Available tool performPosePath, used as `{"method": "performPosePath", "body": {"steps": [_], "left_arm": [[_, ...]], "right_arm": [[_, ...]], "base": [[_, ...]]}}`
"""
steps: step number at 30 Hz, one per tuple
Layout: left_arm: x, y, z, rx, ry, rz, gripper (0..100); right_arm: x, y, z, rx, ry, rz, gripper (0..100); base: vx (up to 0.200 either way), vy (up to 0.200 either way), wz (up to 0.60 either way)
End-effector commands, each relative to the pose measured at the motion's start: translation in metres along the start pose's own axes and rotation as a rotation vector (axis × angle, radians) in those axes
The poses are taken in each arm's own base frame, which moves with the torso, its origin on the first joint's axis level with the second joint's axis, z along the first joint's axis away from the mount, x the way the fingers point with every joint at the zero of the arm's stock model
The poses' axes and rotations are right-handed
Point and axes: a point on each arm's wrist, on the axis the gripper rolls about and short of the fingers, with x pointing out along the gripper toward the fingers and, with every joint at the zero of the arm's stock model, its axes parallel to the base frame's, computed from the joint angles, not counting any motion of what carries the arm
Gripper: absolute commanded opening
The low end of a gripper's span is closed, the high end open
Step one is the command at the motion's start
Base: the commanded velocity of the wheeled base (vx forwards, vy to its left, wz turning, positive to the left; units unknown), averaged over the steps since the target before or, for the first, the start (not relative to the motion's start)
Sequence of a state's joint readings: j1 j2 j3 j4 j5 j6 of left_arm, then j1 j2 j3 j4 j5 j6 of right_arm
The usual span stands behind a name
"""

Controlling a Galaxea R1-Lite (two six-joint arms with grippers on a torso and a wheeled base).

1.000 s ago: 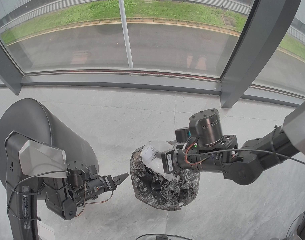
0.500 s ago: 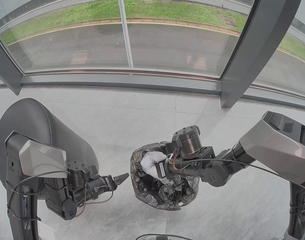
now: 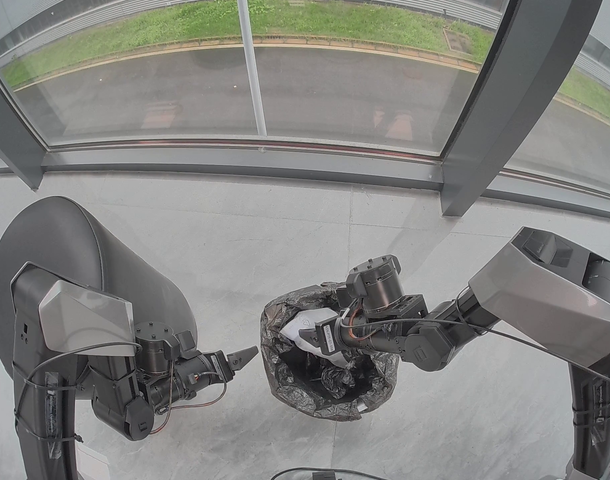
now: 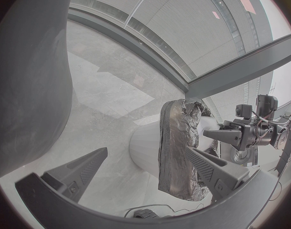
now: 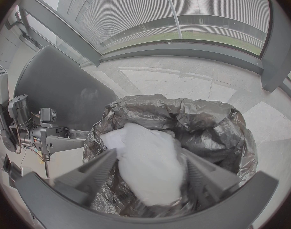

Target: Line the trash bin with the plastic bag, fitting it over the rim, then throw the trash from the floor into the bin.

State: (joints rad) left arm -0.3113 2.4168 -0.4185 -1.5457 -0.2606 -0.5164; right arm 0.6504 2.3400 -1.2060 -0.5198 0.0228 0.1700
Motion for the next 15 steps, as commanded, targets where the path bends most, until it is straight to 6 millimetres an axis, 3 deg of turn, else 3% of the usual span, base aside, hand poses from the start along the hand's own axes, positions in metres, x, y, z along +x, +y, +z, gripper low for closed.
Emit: {"method": "performPosePath", "body": {"steps": [1,9,15], "left_arm": [[0.000,0.000,0.000,-0.001,0.001,0.001,100],[0.001,0.001,-0.001,0.008,0.004,0.002,100],[0.001,0.001,-0.002,0.007,0.005,0.004,100]], "right_arm": [[-0.005,0.001,0.005,0.002,-0.019,-0.017,100],[-0.027,0.005,0.017,0.005,-0.053,-0.016,100],[-0.031,0.024,0.007,-0.021,-0.024,0.026,100]], "base": [[0.000,0.000,0.00],[0.000,0.000,0.00],[0.000,0.000,0.00]]}}
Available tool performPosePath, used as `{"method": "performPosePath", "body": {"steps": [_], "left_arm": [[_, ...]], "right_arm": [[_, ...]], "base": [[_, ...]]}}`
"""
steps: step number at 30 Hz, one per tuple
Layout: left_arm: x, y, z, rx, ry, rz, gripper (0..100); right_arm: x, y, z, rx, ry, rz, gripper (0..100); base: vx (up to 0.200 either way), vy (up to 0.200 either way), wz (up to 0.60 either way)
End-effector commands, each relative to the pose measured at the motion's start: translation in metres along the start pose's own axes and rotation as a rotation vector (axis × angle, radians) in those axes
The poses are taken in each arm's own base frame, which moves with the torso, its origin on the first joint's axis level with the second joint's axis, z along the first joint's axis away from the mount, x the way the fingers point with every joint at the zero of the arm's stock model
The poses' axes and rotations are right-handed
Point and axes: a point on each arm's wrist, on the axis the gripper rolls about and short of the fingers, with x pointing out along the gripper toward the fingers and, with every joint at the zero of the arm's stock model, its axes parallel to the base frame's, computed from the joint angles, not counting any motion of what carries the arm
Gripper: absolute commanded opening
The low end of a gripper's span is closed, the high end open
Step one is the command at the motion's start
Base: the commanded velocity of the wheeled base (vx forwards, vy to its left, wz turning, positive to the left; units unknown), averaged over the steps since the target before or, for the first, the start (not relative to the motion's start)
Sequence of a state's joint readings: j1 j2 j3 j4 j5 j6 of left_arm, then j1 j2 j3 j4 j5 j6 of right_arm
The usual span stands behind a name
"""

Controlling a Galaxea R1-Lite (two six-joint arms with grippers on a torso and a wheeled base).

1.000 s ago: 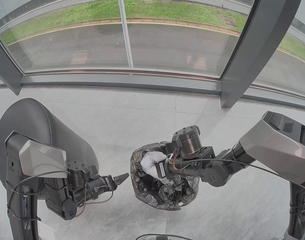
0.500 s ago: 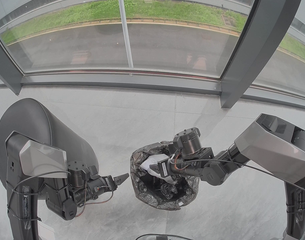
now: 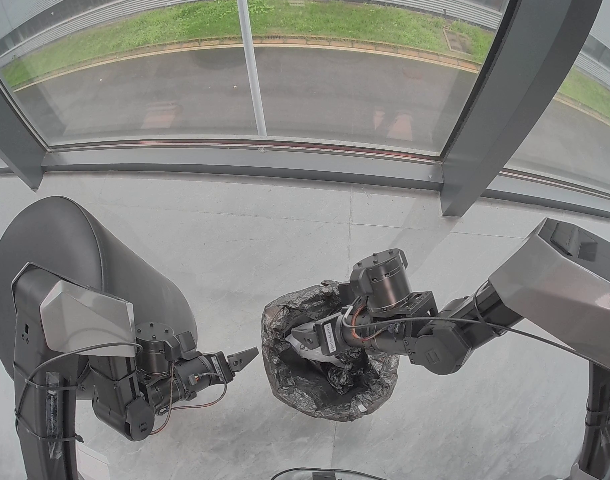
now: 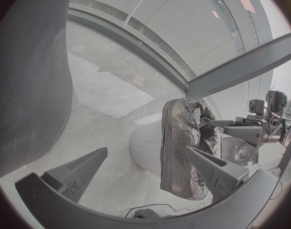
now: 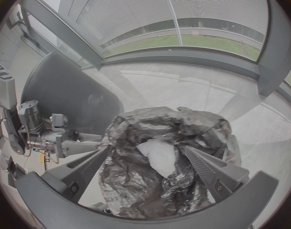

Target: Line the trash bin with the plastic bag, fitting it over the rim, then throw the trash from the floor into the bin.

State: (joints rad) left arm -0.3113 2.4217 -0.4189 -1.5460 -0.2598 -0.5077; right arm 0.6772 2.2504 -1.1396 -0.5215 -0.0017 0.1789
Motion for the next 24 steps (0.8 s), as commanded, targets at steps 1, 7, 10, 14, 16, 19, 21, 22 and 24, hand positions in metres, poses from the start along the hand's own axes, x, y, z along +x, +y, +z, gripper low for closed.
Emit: {"method": "performPosePath", "body": {"steps": [1,7,10,14,16,19,21,22,24], "left_arm": [[0.000,0.000,-0.001,-0.001,0.001,0.001,100],[0.000,0.000,0.000,0.000,0.000,0.001,100],[0.000,0.000,0.000,0.000,0.000,0.001,100],[0.000,0.000,0.000,0.001,0.001,-0.001,100],[0.001,0.000,0.000,0.003,0.000,-0.002,100],[0.002,0.001,-0.001,0.003,0.001,-0.001,100],[0.002,0.001,-0.001,0.003,0.001,-0.001,100],[0.002,0.001,-0.001,0.003,0.000,0.001,100],[0.002,0.001,-0.001,0.004,0.001,-0.001,100]], "right_arm": [[-0.003,0.013,-0.004,-0.019,0.009,0.028,100],[0.036,0.021,-0.030,-0.039,0.068,0.032,100],[0.046,0.020,-0.034,-0.038,0.067,0.031,100],[0.061,0.009,-0.039,-0.023,0.079,0.016,100],[0.066,0.005,-0.040,-0.019,0.079,0.010,100],[0.075,0.002,-0.042,-0.016,0.078,0.005,100],[0.075,0.002,-0.042,-0.016,0.078,0.005,100],[0.079,0.002,-0.043,-0.015,0.078,0.005,100],[0.079,0.001,-0.043,-0.014,0.078,0.002,100]], "base": [[0.000,0.000,0.00],[0.000,0.000,0.00],[0.000,0.000,0.00],[0.000,0.000,0.00],[0.000,0.000,0.00],[0.000,0.000,0.00],[0.000,0.000,0.00],[0.000,0.000,0.00],[0.000,0.000,0.00]]}}
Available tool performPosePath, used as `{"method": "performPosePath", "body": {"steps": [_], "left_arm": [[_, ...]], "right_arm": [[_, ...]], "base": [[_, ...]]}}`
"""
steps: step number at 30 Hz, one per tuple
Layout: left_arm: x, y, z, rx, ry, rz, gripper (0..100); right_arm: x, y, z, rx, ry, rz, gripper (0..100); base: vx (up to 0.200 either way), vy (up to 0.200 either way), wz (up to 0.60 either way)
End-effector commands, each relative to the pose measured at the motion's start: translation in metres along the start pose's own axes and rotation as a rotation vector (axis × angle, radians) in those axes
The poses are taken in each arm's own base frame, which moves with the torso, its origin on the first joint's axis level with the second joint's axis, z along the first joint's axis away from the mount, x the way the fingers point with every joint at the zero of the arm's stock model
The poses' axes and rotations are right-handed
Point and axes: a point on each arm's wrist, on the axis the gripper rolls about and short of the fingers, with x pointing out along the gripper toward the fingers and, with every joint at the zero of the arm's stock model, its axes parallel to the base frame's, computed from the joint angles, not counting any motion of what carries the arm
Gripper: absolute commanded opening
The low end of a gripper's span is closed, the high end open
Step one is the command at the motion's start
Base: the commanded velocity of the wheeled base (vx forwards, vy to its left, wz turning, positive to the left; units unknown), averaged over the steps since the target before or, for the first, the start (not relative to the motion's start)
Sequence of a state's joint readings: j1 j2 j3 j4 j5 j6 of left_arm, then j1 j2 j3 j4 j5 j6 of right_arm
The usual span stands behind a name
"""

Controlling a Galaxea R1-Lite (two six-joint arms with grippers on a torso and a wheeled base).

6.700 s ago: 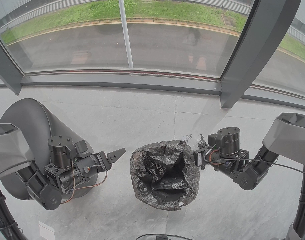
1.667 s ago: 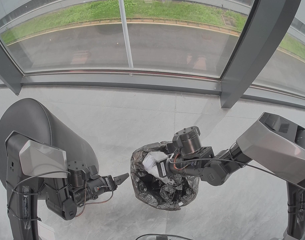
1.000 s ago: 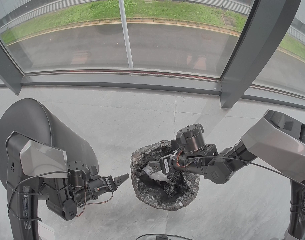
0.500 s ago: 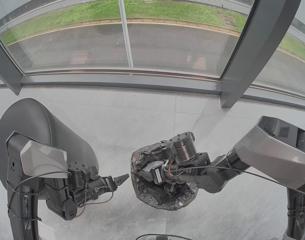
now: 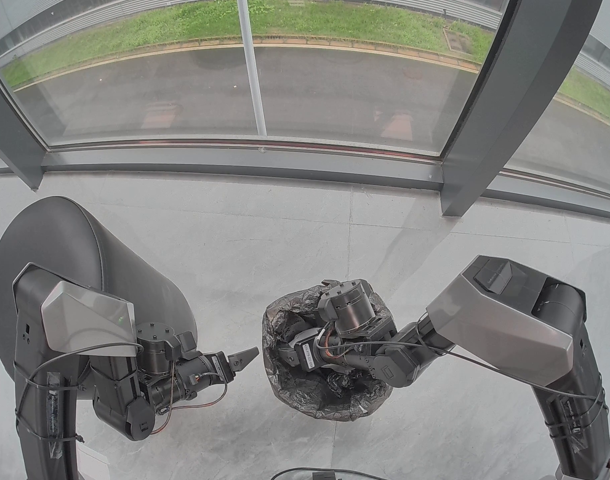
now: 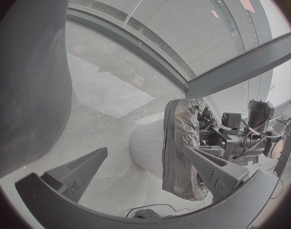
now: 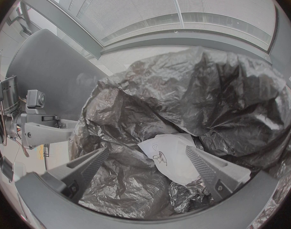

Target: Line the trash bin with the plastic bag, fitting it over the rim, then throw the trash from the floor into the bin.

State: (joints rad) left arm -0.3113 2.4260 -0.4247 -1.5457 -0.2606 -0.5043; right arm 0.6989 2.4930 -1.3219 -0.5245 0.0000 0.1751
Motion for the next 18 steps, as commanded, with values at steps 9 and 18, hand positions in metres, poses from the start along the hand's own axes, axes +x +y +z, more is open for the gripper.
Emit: {"method": "performPosePath", "body": {"steps": [9,18], "left_arm": [[0.000,0.000,-0.001,0.001,0.001,0.001,100],[0.000,0.000,-0.001,0.001,0.001,0.001,100]], "right_arm": [[0.019,-0.014,-0.004,0.018,0.016,-0.028,100],[0.018,-0.016,-0.002,0.024,0.007,-0.033,100]], "base": [[0.000,0.000,0.00],[0.000,0.000,0.00]]}}
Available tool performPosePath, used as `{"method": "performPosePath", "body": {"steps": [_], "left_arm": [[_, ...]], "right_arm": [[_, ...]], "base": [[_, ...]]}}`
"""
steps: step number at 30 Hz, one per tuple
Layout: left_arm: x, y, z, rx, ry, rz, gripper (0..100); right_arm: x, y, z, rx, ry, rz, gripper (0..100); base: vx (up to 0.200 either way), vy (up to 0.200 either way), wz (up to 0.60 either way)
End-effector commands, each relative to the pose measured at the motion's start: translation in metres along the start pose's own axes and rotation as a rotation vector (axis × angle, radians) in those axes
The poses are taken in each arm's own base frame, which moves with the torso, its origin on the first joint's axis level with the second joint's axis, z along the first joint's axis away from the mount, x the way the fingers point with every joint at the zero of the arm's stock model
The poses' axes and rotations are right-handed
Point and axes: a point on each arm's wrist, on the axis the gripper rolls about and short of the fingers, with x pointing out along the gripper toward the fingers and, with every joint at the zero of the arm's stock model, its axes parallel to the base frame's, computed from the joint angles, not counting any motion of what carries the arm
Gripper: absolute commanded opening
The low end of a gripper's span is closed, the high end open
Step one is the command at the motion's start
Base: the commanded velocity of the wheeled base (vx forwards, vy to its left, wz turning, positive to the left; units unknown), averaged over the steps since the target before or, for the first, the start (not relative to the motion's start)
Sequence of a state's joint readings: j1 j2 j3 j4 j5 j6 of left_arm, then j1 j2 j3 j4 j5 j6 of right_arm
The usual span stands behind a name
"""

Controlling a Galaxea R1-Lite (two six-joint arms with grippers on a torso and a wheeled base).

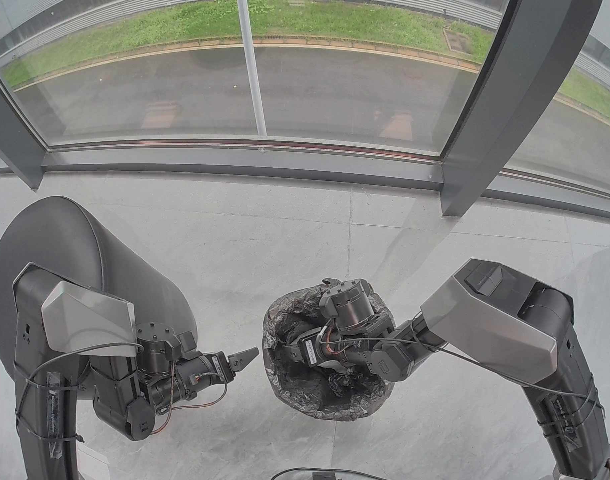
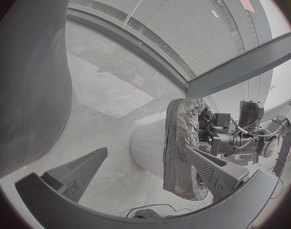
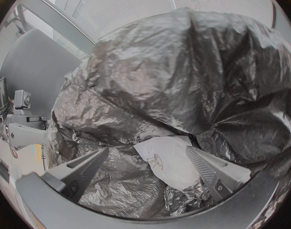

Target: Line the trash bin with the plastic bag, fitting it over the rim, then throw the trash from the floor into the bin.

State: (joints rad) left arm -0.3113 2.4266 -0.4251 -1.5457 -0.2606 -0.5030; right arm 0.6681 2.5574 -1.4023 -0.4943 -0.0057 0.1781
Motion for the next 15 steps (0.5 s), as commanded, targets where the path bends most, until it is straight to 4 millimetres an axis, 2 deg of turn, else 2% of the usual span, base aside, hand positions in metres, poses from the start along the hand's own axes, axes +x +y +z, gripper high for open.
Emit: {"method": "performPosePath", "body": {"steps": [1,5,9,14,15], "left_arm": [[0.000,0.000,0.000,0.000,0.001,0.000,100],[0.000,0.000,-0.001,-0.001,0.003,0.001,100],[0.000,0.000,-0.001,-0.001,0.003,0.001,100],[-0.001,0.000,-0.001,-0.001,0.006,0.001,100],[-0.001,0.000,-0.001,0.001,0.006,0.001,100]], "right_arm": [[-0.001,0.000,0.000,0.002,-0.001,-0.001,100],[-0.024,0.005,0.013,0.046,-0.021,0.011,100],[-0.075,0.012,0.030,0.079,-0.060,0.034,100],[-0.137,0.018,0.036,0.073,-0.080,0.082,100],[-0.140,0.018,0.035,0.072,-0.079,0.087,100]], "base": [[0.000,0.000,0.00],[0.000,0.000,0.00],[0.000,0.000,0.00],[0.000,0.000,0.00],[0.000,0.000,0.00]]}}
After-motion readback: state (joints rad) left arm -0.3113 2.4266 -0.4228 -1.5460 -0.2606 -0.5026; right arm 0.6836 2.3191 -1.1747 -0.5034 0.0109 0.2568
